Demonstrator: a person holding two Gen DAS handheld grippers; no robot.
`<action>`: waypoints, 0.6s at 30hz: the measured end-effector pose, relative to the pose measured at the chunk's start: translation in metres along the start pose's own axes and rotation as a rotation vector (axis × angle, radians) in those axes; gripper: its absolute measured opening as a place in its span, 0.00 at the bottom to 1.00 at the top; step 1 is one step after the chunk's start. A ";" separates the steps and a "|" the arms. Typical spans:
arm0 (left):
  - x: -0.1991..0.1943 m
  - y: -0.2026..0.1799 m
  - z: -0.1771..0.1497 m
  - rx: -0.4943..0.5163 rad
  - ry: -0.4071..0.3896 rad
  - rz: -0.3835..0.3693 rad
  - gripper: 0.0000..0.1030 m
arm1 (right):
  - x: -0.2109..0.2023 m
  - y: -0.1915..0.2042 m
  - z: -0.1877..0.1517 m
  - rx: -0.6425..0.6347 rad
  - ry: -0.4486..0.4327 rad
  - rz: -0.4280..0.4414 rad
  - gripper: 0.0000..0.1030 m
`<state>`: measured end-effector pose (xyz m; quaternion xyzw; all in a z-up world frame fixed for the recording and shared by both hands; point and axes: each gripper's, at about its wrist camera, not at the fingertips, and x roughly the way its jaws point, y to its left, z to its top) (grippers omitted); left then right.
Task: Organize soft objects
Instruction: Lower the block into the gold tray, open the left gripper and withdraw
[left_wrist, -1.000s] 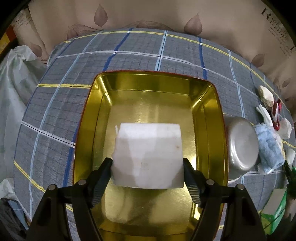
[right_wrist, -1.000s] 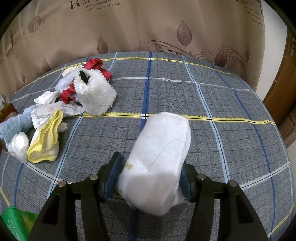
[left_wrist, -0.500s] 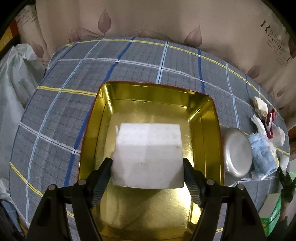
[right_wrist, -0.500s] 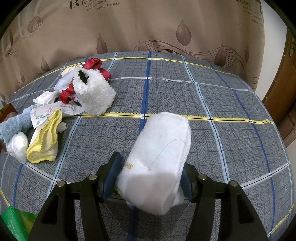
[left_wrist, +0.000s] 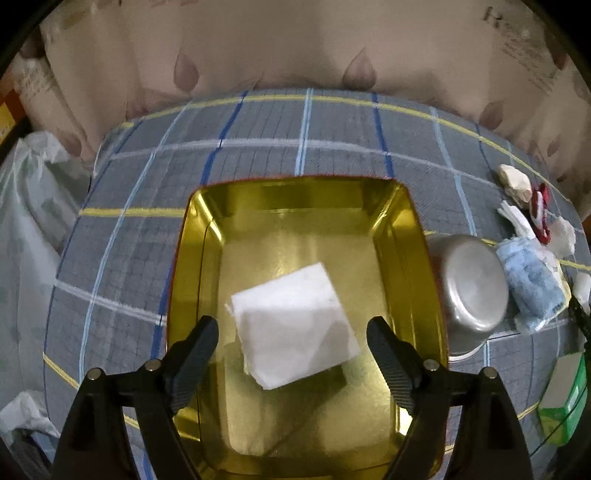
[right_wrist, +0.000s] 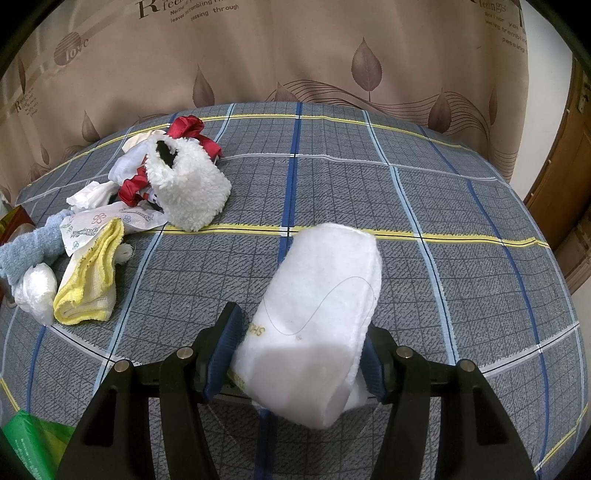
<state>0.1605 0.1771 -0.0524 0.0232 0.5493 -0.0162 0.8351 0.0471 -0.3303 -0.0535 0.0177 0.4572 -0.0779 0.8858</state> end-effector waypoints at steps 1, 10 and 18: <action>-0.003 -0.003 -0.001 0.014 -0.009 0.005 0.82 | 0.000 0.000 0.000 0.000 0.000 0.000 0.54; -0.014 -0.010 -0.016 0.010 -0.014 0.063 0.82 | 0.000 0.001 0.000 0.000 -0.001 -0.001 0.54; -0.031 0.020 -0.031 -0.183 -0.023 0.035 0.82 | 0.000 -0.002 0.002 -0.003 0.024 0.006 0.55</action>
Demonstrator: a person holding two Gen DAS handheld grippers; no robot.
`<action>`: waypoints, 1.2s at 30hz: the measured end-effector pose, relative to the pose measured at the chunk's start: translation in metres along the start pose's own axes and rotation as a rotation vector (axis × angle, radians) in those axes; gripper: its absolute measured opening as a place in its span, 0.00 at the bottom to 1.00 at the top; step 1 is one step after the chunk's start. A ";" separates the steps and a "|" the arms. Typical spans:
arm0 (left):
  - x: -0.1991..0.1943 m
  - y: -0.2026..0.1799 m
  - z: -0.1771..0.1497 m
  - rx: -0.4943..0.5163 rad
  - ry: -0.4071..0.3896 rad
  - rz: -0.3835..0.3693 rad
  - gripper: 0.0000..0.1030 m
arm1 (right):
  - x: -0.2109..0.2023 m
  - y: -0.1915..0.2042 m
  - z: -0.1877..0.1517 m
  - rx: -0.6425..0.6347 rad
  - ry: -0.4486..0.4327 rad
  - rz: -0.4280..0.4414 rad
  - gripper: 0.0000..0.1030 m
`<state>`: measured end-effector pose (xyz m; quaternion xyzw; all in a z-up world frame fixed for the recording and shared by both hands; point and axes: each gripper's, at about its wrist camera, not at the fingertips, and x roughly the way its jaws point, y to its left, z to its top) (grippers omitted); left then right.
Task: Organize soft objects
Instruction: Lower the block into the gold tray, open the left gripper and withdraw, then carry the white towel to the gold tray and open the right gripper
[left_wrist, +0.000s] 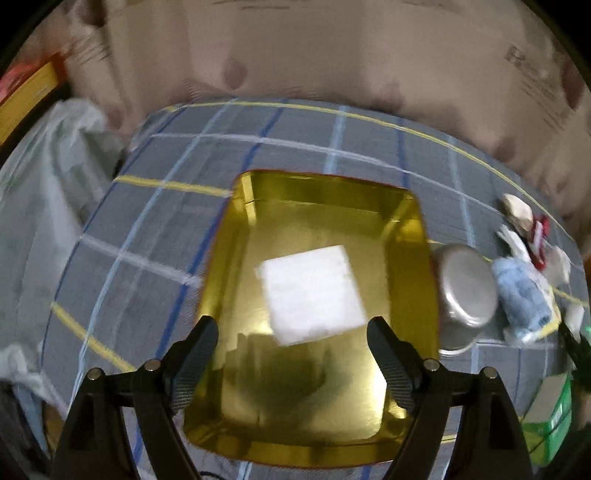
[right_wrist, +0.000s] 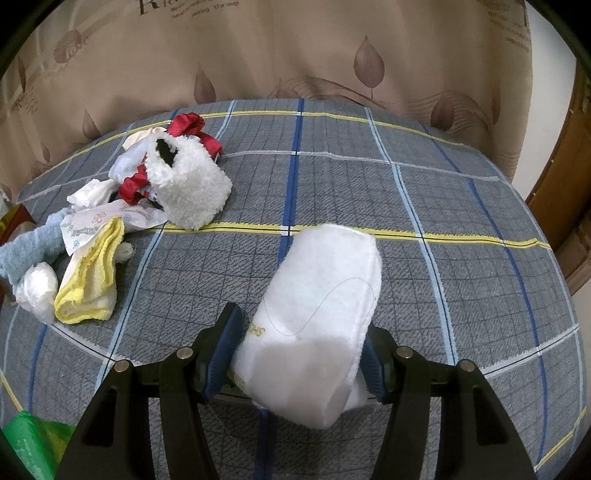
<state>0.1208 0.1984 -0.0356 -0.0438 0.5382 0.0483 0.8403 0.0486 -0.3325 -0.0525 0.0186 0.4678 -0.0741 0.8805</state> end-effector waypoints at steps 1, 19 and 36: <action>-0.001 0.003 -0.002 -0.012 0.003 0.000 0.82 | 0.000 0.000 0.001 -0.001 0.008 -0.001 0.55; -0.025 0.026 -0.036 -0.091 -0.135 0.071 0.82 | -0.061 0.034 0.030 -0.055 -0.003 -0.040 0.27; -0.047 0.064 -0.048 -0.164 -0.191 0.130 0.82 | -0.114 0.265 0.040 -0.393 -0.041 0.347 0.28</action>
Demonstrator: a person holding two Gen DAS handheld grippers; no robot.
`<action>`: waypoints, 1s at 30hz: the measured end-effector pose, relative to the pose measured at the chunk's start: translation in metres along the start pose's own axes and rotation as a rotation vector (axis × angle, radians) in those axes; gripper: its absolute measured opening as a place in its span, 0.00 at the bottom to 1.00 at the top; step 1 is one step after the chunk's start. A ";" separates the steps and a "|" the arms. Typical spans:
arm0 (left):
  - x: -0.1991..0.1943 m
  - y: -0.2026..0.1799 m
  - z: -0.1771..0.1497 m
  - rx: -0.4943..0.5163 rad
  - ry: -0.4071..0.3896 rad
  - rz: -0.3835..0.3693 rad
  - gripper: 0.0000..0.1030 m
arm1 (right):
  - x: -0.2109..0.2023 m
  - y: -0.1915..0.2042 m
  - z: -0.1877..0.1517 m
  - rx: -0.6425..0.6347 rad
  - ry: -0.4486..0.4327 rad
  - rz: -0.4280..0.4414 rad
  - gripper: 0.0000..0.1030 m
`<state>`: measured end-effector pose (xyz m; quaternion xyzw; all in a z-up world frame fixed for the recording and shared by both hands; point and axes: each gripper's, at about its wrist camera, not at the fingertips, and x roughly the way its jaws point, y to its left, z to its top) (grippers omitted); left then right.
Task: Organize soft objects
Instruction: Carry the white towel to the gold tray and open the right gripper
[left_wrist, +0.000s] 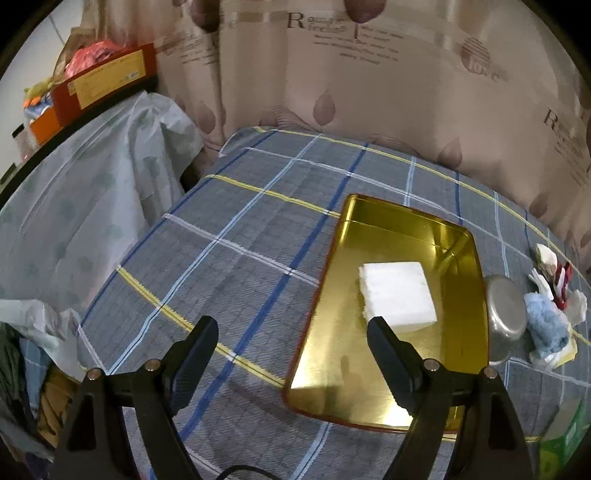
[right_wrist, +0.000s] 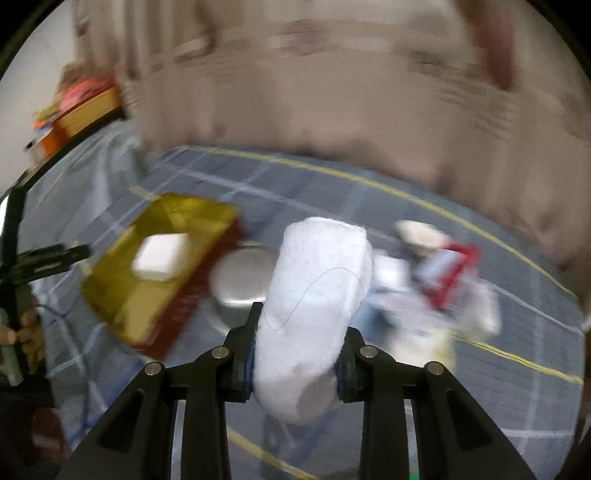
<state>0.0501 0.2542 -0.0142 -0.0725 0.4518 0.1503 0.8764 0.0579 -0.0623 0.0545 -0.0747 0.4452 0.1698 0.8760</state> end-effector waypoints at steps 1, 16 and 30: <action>-0.001 0.002 0.001 0.002 -0.005 0.009 0.82 | 0.008 0.016 0.002 -0.023 0.009 0.025 0.28; -0.004 0.034 0.007 -0.094 0.001 -0.002 0.82 | 0.099 0.147 0.013 -0.173 0.142 0.196 0.28; 0.000 0.032 0.007 -0.093 0.015 -0.013 0.82 | 0.137 0.167 0.022 -0.150 0.170 0.192 0.49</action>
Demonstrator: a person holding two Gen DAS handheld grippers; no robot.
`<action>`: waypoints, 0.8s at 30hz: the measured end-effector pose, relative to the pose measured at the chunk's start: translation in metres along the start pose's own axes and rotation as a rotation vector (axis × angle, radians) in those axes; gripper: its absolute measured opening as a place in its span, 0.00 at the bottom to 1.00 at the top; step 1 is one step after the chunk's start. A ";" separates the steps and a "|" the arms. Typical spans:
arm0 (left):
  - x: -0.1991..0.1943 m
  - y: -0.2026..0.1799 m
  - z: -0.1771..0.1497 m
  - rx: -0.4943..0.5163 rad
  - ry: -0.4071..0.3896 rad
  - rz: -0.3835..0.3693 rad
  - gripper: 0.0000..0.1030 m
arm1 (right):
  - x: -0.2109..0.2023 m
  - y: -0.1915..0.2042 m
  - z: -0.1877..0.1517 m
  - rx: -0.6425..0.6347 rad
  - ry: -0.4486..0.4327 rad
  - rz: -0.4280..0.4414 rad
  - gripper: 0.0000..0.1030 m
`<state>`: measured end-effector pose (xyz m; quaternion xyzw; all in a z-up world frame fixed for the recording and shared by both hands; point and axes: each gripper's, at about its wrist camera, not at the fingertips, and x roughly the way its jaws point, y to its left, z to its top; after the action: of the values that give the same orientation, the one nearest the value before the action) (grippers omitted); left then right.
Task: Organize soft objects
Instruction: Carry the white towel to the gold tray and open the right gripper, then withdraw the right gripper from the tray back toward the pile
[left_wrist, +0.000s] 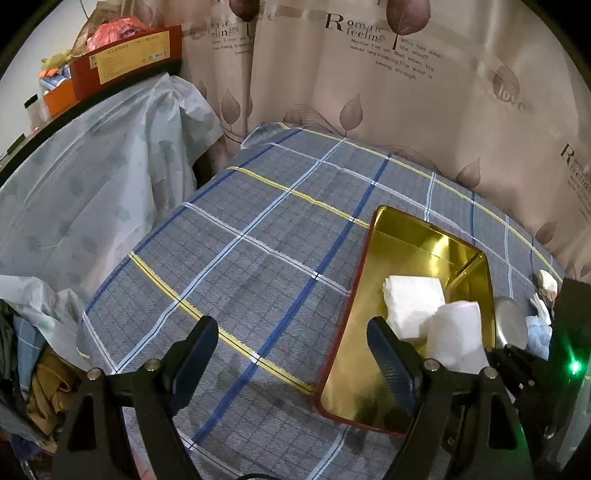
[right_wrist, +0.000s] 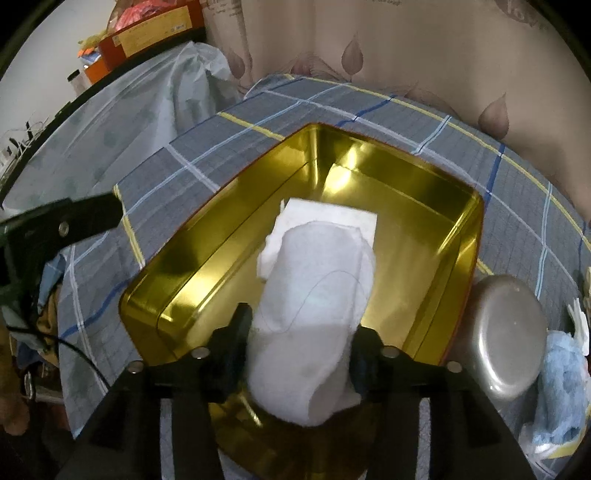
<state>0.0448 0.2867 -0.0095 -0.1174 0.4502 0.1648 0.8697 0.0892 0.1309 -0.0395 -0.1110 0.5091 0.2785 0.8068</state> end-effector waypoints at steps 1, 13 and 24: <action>0.000 0.000 0.000 0.001 0.000 -0.002 0.82 | -0.001 0.000 0.001 0.002 -0.005 0.000 0.53; 0.001 -0.001 -0.002 -0.004 0.003 -0.013 0.82 | -0.035 -0.011 0.003 0.031 -0.078 -0.009 0.67; 0.003 -0.014 -0.008 0.039 0.010 -0.006 0.82 | -0.108 -0.065 -0.036 0.075 -0.134 -0.087 0.67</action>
<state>0.0463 0.2714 -0.0154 -0.1026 0.4572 0.1530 0.8701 0.0632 0.0244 0.0324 -0.0836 0.4586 0.2306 0.8541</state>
